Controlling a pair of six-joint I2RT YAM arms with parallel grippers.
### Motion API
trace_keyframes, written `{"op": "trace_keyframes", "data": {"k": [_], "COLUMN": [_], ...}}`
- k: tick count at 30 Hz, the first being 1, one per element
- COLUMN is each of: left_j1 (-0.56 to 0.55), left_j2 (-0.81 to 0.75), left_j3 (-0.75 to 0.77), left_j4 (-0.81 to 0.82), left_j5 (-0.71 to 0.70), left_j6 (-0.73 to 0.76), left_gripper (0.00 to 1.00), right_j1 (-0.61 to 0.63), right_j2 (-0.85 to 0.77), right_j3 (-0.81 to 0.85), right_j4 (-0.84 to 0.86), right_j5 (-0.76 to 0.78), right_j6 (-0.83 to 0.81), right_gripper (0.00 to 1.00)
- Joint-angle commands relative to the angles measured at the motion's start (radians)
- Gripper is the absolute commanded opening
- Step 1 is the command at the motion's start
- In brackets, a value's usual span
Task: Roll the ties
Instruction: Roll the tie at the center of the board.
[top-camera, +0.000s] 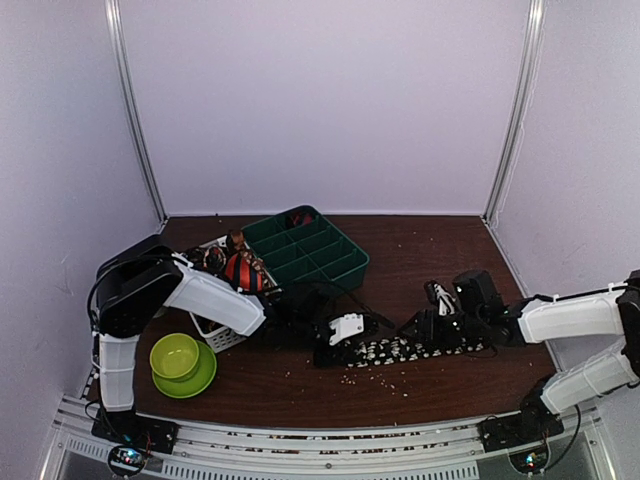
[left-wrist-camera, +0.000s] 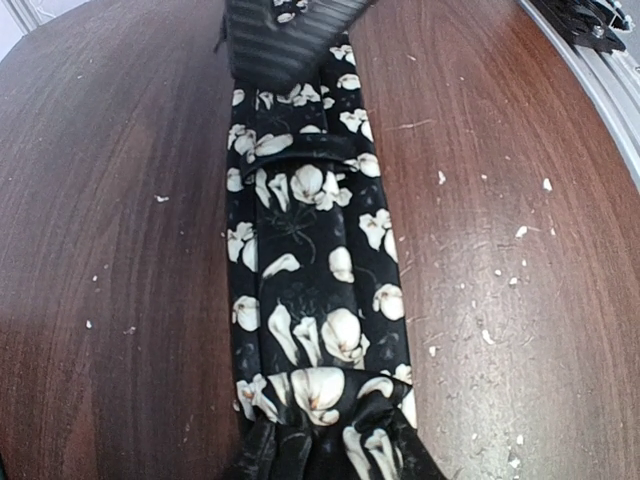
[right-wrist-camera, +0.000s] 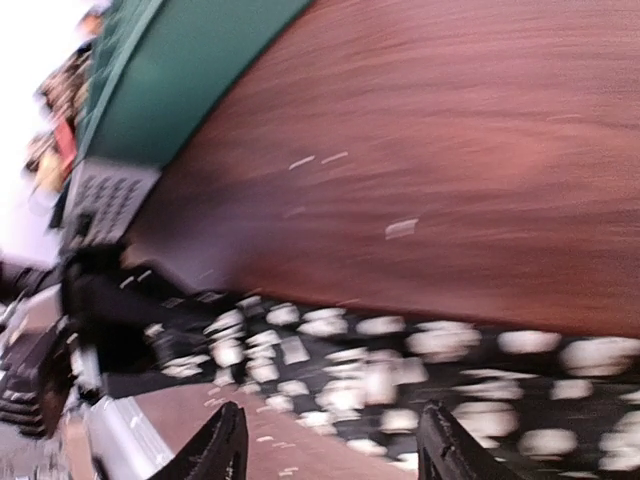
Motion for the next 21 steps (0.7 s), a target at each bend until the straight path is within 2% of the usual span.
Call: {"op": "trace_keyframes", "data": {"k": [1, 4, 8, 21], "left_j1": [0.004, 0.005, 0.005, 0.005], "left_j2": [0.023, 0.025, 0.028, 0.030], "left_j3": [-0.036, -0.037, -0.034, -0.032], "left_j4": [-0.178, -0.175, -0.178, -0.178], "left_j5": [-0.020, -0.020, -0.020, -0.019], "left_j6": [-0.008, -0.008, -0.008, -0.006], "left_gripper": [0.29, 0.29, 0.29, 0.31], "right_j1": [0.125, 0.190, 0.226, 0.259], "right_j2": [0.070, 0.161, 0.273, 0.415], "right_j3": [0.030, 0.063, 0.092, 0.136], "right_j4": [0.208, 0.286, 0.405, 0.429], "right_j5": [-0.056, -0.055, -0.054, -0.049], "right_j6": [0.135, 0.194, 0.266, 0.282], "right_gripper": [0.54, 0.48, 0.45, 0.34]}}
